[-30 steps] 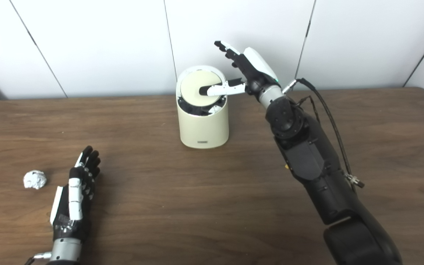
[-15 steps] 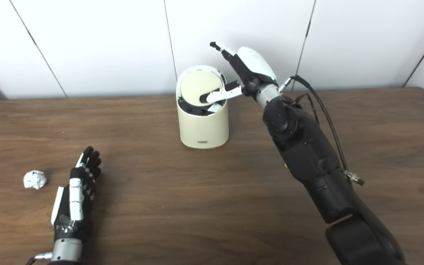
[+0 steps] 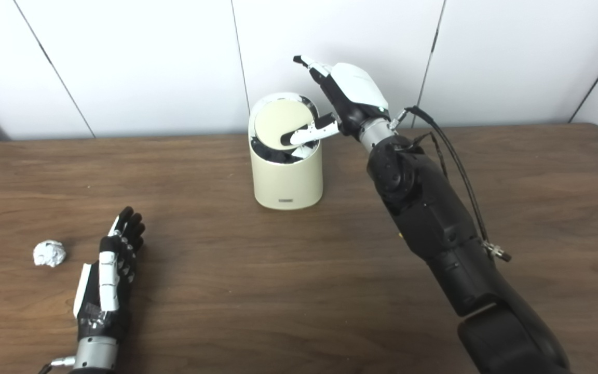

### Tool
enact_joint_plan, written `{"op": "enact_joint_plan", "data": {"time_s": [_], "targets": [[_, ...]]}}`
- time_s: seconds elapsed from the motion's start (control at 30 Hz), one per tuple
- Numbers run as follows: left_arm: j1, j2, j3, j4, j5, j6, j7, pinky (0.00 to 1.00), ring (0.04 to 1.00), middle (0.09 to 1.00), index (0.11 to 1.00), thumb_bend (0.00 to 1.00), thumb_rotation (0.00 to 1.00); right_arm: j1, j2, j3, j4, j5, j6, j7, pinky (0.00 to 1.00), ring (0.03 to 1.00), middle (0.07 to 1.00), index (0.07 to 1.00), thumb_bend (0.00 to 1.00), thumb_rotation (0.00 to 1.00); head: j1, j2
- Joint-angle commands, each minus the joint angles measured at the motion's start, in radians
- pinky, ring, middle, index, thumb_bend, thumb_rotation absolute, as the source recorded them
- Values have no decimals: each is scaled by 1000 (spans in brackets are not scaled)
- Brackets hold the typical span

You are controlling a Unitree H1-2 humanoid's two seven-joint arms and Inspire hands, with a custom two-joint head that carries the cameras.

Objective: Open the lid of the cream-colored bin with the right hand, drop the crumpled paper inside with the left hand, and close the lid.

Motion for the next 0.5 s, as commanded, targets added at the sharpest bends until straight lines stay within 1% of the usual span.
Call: {"op": "enact_joint_plan", "data": {"time_s": [0.0, 0.23, 0.33, 0.47], "targets": [[25, -20, -18, 20, -5, -3, 4, 1000, 971, 966, 986, 598, 1000, -54, 3, -9, -21, -12, -25, -34, 884, 929, 927, 912, 805, 438, -1, 1], [27, -16, -17, 25, -10, -16, -2, 1000, 978, 968, 984, 600, 1000, -53, 11, -13, -21, -21, -23, -41, 881, 926, 922, 899, 795, 459, -1, 8], [29, -18, -17, 17, -12, -11, -2, 1000, 980, 971, 985, 603, 1000, -54, 10, -12, -16, -21, -34, -47, 879, 925, 919, 897, 796, 430, -3, 11], [30, -20, -18, 9, -12, -4, 0, 1000, 982, 968, 985, 605, 1000, -56, 6, -8, -15, -23, -31, -39, 907, 933, 923, 903, 812, 375, -4, 15]]}}
